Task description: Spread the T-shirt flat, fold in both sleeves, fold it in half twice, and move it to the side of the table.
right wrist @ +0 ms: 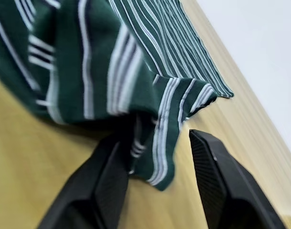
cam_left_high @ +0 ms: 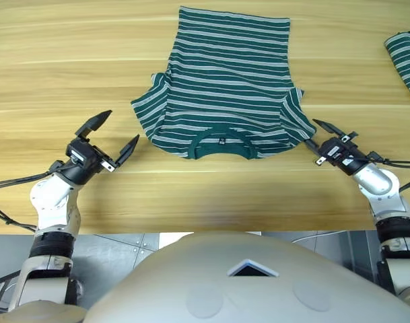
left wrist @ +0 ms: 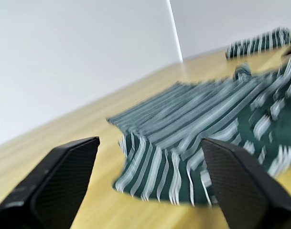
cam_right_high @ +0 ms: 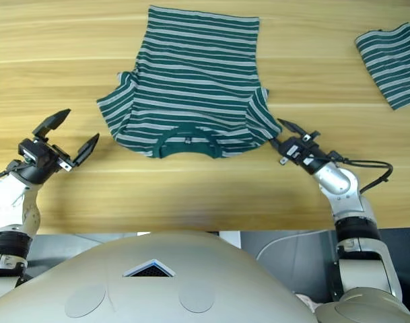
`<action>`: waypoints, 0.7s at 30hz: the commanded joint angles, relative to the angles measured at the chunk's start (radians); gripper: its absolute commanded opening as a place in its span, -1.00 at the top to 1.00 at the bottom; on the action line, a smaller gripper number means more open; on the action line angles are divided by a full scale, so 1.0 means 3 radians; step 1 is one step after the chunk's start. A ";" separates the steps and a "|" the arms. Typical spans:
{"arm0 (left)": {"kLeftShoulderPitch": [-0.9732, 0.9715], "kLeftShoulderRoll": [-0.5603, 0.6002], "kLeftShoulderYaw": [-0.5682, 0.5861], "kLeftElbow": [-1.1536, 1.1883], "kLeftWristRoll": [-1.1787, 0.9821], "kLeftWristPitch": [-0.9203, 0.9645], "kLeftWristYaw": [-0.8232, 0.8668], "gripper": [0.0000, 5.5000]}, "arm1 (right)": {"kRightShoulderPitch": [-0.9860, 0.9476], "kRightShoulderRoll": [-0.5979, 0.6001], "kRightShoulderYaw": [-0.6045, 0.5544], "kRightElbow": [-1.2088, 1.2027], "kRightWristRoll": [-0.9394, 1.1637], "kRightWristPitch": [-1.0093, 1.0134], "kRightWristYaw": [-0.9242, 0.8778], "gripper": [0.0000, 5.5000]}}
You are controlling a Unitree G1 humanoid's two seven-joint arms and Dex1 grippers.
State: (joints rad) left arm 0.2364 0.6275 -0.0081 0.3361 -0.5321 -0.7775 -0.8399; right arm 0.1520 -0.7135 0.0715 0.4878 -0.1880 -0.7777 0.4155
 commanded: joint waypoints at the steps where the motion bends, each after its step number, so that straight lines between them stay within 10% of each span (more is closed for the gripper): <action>1: -0.0146 -0.0223 0.0232 -0.0180 -0.0338 0.0180 -0.0083 -0.51 | 0.0670 -0.0170 -0.0350 -0.1010 0.0573 -0.0045 0.0056 0.22; 5: -0.0269 -0.0448 0.0267 -0.0229 -0.0258 0.0219 -0.0078 -0.51 | 0.0722 -0.0111 -0.0378 -0.1898 0.1126 0.0001 0.0151 0.22; 21: -0.0601 -0.0744 0.0236 0.0279 0.1410 -0.0288 0.0875 -0.08 | -0.0579 0.0434 0.0748 -0.0893 -0.1380 0.0537 -0.0348 0.22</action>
State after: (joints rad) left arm 0.0761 0.4110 0.0632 0.4167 -0.1219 -0.8575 -0.5958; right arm -0.0097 -0.5664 0.2873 0.1995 -0.5837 -0.6207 0.3237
